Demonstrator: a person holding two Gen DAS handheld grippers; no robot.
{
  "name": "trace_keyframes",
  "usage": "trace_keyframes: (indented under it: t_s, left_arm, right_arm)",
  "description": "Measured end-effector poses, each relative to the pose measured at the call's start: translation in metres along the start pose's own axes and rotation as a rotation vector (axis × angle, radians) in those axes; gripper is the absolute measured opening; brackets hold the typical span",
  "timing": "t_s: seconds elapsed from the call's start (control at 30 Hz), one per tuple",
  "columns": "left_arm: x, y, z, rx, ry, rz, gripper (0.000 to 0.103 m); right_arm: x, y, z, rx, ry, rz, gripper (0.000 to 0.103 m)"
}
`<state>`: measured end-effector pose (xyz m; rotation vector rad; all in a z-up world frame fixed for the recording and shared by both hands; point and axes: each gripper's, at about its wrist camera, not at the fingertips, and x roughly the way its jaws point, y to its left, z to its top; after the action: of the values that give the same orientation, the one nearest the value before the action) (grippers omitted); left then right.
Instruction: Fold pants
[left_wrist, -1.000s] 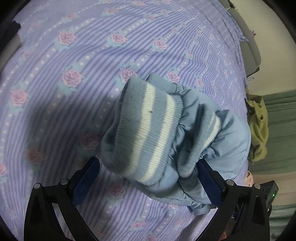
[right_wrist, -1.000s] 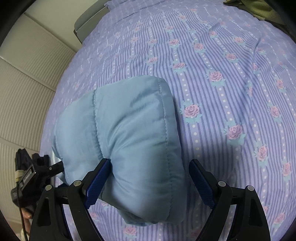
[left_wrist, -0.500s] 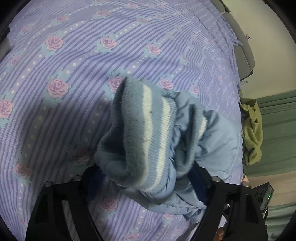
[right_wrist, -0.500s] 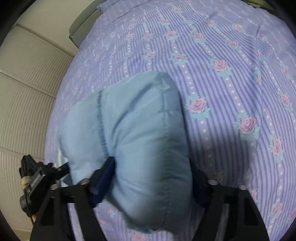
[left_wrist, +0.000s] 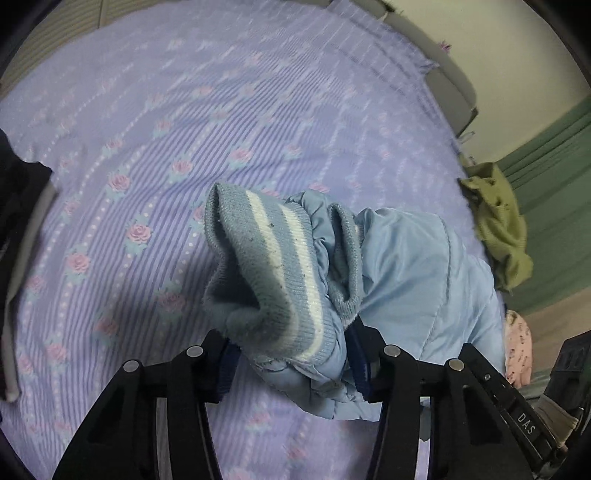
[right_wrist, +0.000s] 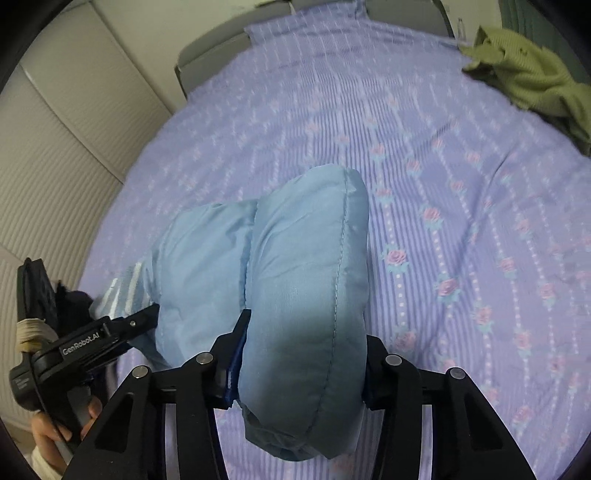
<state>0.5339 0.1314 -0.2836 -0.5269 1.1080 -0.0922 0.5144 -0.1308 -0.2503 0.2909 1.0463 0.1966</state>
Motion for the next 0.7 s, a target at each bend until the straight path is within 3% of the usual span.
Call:
trace_keyframes:
  t_s: [0.27, 0.7]
  left_arm:
    - [-0.097, -0.028, -0.028, 0.075, -0.125, -0.037, 0.050]
    - [-0.241, -0.049, -0.086, 0.233, -0.265, -0.062, 0.050]
  right_arm:
    - [-0.088, 0.018, -0.004, -0.038, -0.100, 0.047, 0.048]
    - [-0.210, 0.072, -0.056, -0.072, -0.255, 0.055, 0.048]
